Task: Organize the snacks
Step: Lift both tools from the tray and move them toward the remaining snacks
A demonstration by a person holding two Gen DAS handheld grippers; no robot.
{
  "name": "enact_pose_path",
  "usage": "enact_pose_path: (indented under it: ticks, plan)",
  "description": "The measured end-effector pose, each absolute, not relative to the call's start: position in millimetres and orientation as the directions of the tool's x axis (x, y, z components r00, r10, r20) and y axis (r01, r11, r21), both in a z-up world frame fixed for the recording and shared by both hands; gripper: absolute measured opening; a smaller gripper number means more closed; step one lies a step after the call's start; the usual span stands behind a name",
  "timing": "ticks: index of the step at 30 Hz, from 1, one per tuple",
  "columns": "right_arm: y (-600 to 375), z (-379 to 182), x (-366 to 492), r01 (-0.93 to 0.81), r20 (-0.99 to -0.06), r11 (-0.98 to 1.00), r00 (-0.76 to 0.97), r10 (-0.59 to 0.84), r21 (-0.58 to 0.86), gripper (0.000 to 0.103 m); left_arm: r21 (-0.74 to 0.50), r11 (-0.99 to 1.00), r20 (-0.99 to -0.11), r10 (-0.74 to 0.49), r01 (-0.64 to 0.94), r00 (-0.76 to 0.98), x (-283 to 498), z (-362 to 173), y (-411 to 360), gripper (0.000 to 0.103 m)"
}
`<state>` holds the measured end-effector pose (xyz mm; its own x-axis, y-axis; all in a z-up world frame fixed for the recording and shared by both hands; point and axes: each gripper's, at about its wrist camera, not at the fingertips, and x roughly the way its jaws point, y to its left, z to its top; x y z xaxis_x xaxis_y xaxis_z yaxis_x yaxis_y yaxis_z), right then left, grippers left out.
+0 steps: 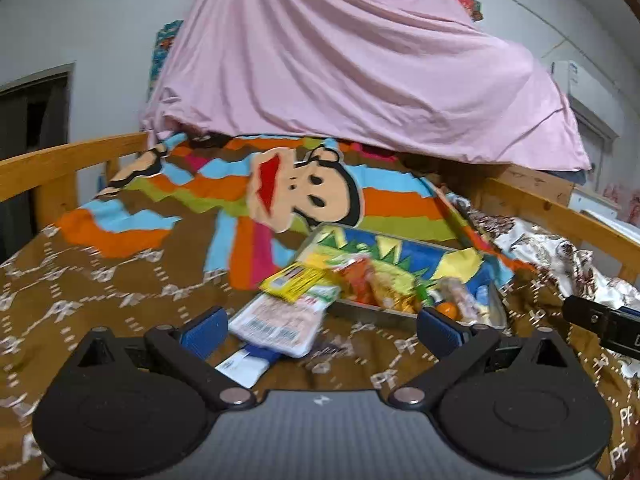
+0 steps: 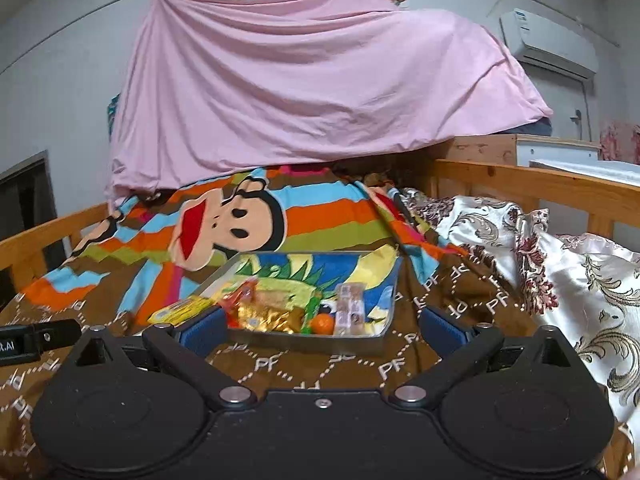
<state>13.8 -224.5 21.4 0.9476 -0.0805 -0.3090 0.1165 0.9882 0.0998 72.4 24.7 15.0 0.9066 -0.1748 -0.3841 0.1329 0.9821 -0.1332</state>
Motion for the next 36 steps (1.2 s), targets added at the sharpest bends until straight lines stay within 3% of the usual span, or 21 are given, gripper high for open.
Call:
enact_pose_path:
  ticks: [17, 29, 36]
  plan:
    - [-185.5, 29.6, 4.5, 0.085, -0.371, 0.993, 0.928, -0.047, 0.086, 0.102, -0.291, 0.952, -0.522, -0.077, -0.092, 0.85, 53.3, 15.7, 73.8, 0.102]
    - [-172.2, 11.7, 23.2, -0.023, -0.441, 0.999, 0.897, 0.043, 0.049, 0.102, -0.24, 0.968, -0.574, -0.078, -0.077, 0.815, 83.8, 18.1, 77.4, 0.102]
    - [-171.0, -5.7, 51.5, -0.077, -0.462, 0.993, 0.88, 0.112, 0.093, 0.102, -0.051, 0.99, -0.608, -0.137, 0.134, 0.782, 140.6, 9.7, 78.5, 0.102]
